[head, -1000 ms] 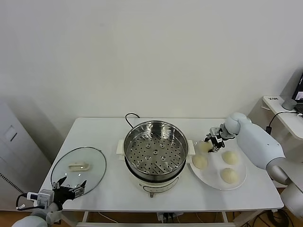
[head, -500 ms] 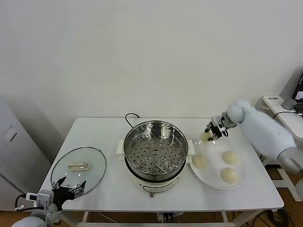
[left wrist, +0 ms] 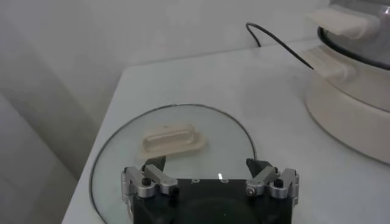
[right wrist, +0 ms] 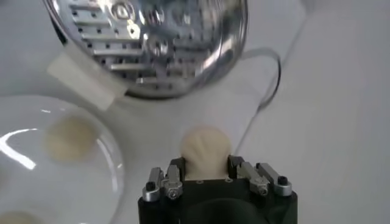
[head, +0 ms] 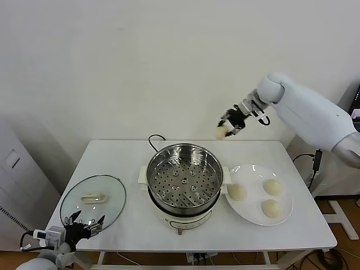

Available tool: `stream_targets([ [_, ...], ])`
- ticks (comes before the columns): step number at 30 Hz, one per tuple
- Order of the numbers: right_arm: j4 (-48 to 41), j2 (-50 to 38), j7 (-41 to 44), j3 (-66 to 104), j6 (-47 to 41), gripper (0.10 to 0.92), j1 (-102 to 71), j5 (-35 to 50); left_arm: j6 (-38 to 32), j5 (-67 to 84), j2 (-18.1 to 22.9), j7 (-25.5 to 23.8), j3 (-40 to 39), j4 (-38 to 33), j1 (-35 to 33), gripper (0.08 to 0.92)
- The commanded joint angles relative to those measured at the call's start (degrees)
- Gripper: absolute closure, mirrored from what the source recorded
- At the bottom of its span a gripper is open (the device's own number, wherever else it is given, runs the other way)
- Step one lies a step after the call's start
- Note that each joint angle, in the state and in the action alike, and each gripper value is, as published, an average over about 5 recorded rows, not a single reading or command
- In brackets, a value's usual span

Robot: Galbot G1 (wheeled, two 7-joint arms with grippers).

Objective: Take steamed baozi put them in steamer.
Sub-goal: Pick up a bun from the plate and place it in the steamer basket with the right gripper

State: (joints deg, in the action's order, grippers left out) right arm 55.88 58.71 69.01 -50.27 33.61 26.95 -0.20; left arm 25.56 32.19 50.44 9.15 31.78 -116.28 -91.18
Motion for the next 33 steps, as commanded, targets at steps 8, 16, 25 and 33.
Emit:
stream_targets([
  [8,6.3,9.3,2.5,-0.2,16.4,0.573,-1.4,-13.7,0.1,0.0,0.0,0.0,-0.7,0.0,0.2,0.177],
  [16,5.7,11.6,2.9,3.8,16.4,0.575,-9.2,-22.1,0.2,0.0,-0.2,0.1,-0.6,0.1,0.2,0.177],
  [25,4.7,14.0,2.2,8.3,16.4,0.575,-15.5,-30.6,0.3,-0.1,0.1,0.1,-0.7,0.1,0.1,0.177],
  [33,4.4,14.6,2.0,9.6,16.4,0.575,-17.0,-33.3,0.3,0.0,0.1,0.2,-0.6,0.1,0.1,0.177],
])
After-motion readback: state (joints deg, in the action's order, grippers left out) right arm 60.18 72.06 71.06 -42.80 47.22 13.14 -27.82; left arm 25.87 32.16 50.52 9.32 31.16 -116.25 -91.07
